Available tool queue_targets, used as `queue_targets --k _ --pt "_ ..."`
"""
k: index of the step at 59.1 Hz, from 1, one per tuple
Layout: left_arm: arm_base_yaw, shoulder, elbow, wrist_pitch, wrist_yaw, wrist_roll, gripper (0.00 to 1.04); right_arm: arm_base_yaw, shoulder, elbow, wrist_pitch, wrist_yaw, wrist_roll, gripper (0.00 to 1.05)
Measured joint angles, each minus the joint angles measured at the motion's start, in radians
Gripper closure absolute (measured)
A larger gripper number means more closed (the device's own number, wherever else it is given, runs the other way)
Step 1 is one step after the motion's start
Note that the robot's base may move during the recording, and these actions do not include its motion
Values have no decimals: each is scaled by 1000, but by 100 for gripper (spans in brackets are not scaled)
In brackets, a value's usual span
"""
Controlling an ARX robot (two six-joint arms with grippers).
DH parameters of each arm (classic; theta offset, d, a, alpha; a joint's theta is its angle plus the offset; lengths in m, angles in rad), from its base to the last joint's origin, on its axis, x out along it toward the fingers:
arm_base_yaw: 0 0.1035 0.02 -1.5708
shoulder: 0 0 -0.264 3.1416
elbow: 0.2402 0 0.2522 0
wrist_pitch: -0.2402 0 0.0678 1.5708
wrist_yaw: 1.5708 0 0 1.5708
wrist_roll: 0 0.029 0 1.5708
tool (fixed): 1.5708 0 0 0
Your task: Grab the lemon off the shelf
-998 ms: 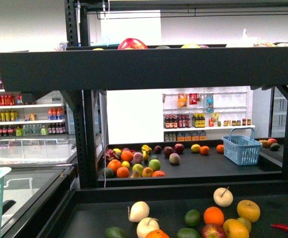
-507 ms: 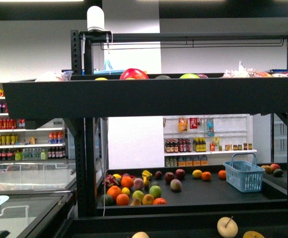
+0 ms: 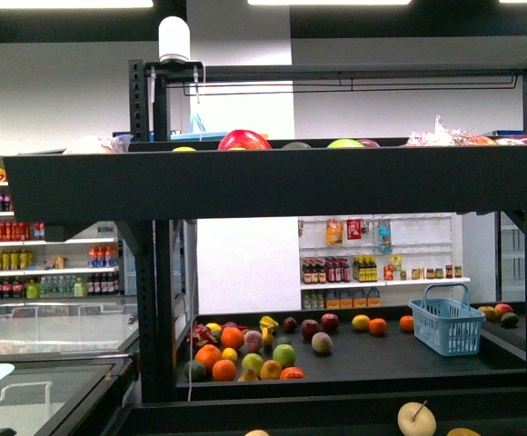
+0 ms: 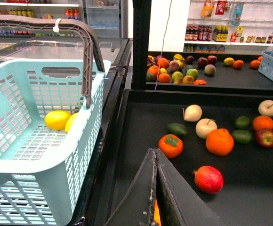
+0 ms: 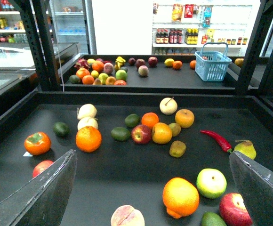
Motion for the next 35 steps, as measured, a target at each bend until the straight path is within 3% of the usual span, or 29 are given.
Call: queue_targets --k 15,35 --pt "0 -23 -23 0 0 0 102 0 0 0 0 0 0 7" --pt "0 -23 -23 0 0 0 38 0 0 0 0 0 0 7"
